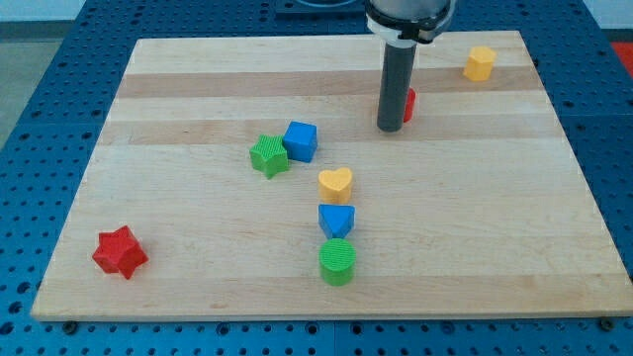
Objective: Slide the blue triangle slightly left
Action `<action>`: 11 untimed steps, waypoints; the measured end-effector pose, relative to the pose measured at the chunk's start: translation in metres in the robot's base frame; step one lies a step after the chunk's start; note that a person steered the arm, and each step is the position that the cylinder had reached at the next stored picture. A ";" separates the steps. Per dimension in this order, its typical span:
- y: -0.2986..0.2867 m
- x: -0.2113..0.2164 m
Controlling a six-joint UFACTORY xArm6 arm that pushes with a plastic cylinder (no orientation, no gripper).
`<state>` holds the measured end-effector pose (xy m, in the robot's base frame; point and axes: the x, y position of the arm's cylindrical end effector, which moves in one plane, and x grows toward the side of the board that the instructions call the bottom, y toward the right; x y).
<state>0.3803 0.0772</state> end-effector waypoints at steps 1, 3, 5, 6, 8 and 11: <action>-0.004 0.008; -0.017 0.138; -0.039 0.145; -0.066 0.146; -0.115 0.150; -0.172 0.170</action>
